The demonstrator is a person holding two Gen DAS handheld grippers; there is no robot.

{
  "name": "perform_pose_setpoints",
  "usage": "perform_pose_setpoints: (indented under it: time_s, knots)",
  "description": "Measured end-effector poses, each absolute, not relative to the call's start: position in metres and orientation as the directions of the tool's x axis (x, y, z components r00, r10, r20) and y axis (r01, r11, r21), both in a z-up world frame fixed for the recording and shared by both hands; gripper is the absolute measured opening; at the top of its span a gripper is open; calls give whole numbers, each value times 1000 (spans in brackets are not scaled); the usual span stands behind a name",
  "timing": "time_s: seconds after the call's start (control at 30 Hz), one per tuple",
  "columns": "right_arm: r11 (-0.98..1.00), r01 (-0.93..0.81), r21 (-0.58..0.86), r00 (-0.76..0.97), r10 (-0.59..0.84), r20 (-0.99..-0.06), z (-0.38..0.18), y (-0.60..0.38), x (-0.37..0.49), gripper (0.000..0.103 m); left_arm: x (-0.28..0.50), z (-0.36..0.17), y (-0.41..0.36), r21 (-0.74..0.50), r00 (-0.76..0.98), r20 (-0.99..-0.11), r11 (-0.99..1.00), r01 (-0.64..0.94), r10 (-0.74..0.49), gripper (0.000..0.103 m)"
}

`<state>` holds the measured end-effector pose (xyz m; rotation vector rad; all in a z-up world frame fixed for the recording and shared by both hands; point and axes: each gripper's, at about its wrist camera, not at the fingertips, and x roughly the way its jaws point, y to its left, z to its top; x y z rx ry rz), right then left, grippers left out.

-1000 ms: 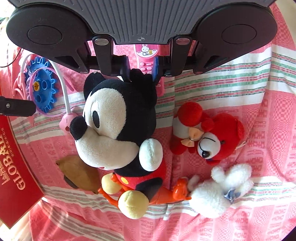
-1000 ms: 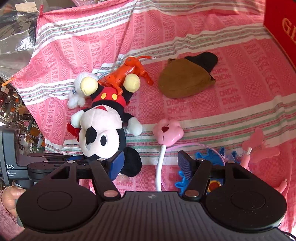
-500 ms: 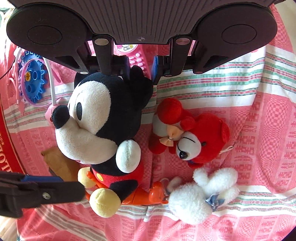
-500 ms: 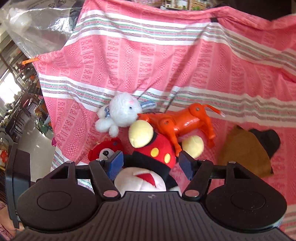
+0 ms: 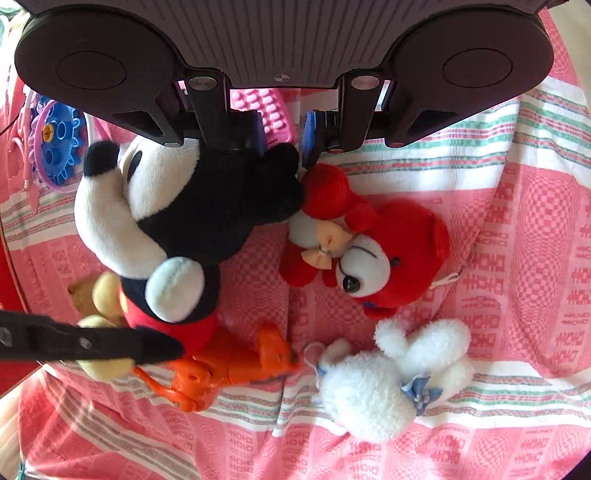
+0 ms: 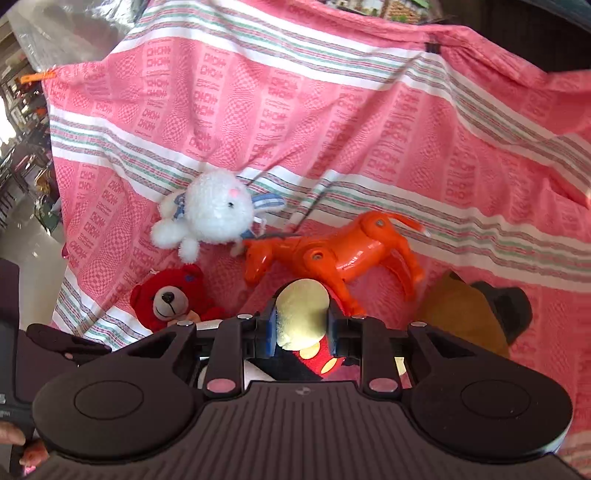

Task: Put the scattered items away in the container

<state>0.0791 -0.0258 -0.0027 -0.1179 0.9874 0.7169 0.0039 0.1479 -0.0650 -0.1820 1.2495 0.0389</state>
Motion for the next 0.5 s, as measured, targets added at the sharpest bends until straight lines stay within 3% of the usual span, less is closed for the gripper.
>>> perform_pose_setpoints:
  time_s: [0.17, 0.23, 0.3, 0.5]
  knots:
    - [844, -461, 274, 357, 459, -814, 0, -89, 78, 29, 34, -58, 123, -95, 362, -930, 994, -62, -66, 33]
    - [874, -401, 274, 371, 428, -824, -3, -110, 80, 29, 41, -56, 111, -82, 392, -918, 996, -37, -61, 43]
    - [905, -345, 250, 391, 380, -838, -10, -126, 86, 29, 46, -54, 103, -60, 413, -910, 998, -26, -43, 62]
    - [927, -306, 217, 426, 338, -839, -22, -139, 102, 29, 14, -44, 89, -53, 468, -881, 998, 43, -67, 80]
